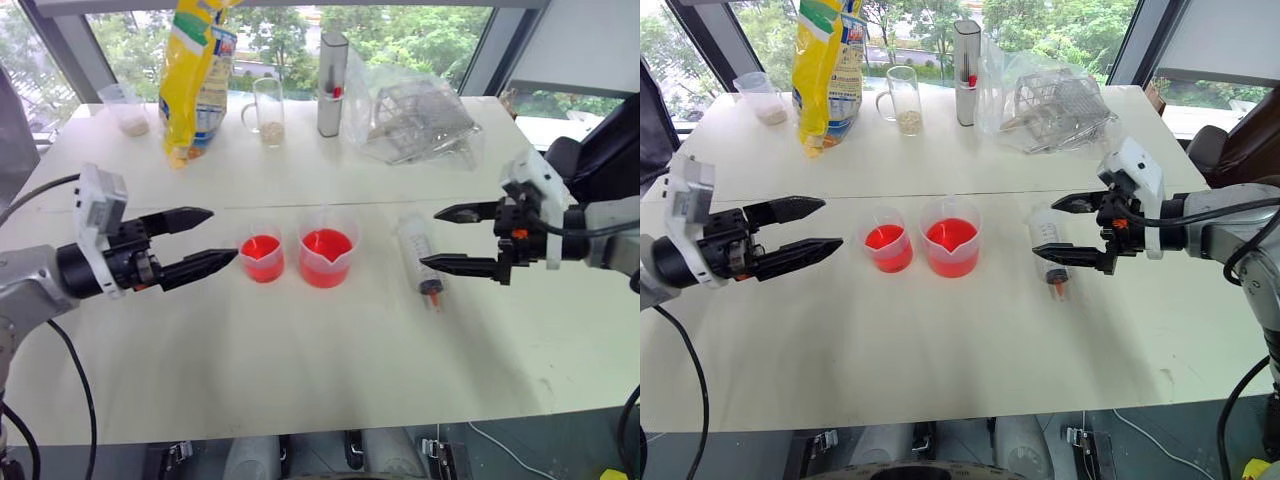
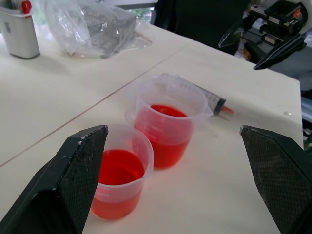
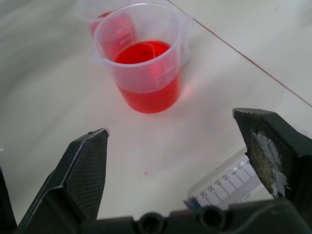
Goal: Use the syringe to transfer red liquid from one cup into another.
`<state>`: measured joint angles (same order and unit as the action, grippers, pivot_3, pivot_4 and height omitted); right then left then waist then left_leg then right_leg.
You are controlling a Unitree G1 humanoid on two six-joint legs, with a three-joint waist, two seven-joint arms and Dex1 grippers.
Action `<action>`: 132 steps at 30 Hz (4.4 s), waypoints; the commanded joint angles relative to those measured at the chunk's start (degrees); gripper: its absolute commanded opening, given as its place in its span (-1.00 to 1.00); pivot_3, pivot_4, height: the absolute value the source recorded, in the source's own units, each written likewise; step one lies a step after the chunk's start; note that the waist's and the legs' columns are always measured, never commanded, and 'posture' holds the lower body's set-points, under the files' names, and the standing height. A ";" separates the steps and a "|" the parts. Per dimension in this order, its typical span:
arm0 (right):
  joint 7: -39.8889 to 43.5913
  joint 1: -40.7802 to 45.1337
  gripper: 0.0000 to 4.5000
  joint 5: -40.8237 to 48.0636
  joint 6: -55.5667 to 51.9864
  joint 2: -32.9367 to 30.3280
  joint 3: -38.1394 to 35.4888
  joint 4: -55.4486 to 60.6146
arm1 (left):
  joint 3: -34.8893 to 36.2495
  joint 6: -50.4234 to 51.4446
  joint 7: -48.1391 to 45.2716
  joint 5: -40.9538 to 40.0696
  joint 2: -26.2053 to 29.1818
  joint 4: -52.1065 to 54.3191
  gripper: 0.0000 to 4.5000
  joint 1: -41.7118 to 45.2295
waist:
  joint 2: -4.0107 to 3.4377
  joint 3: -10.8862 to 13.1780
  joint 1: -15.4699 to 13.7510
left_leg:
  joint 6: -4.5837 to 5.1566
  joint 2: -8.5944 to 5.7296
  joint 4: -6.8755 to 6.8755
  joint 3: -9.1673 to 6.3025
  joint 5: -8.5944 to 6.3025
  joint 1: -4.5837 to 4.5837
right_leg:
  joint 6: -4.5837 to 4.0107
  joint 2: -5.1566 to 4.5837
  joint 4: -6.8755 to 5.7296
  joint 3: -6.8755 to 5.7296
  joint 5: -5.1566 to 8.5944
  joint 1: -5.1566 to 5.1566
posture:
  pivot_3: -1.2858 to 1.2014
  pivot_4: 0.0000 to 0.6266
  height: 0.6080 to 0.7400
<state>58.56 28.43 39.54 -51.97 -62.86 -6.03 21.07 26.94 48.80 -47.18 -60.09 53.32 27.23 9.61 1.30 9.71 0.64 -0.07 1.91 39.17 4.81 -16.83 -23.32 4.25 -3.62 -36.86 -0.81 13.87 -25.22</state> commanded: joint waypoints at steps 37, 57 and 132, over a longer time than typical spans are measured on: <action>-13.83 20.82 0.97 -8.67 -24.93 7.20 13.48 -16.41 | -6.69 -3.96 -2.93 2.91 -0.81 -4.02 1.00 8.74 | 0.00 0.00 0.40 | -0.03 -0.03 0.04 0.07 0.02 0.06 | -0.06 0.05 -0.13 0.05 -0.01 -0.04 | 0.03 -0.52 1.00; -19.65 36.70 0.97 -20.79 -32.79 26.96 31.35 -53.14 | -6.04 -4.85 -0.06 3.66 -3.71 0.94 1.00 4.37 | 0.02 -0.02 0.46 | 0.03 -0.04 0.01 0.09 -0.01 -0.02 | 0.14 0.05 -0.17 0.04 -0.16 -0.11 | 0.03 -0.52 1.00; -17.29 -0.93 -0.39 -23.39 36.57 47.50 16.31 -11.49 | -24.18 -7.33 -10.92 17.95 -17.05 -22.43 1.00 36.79 | 0.00 -0.01 0.28 | -0.06 -0.07 0.01 -0.03 0.07 0.03 | 0.14 0.12 -0.25 -0.07 -0.18 -0.02 | 0.03 -0.52 1.00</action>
<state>40.98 27.73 16.44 -15.74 -15.01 9.80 7.87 2.38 42.73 -57.55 -42.40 36.16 4.36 45.32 1.29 9.70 0.92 -0.13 1.84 39.19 4.78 -16.76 -23.29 4.39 -3.50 -37.12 -0.88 13.69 -25.24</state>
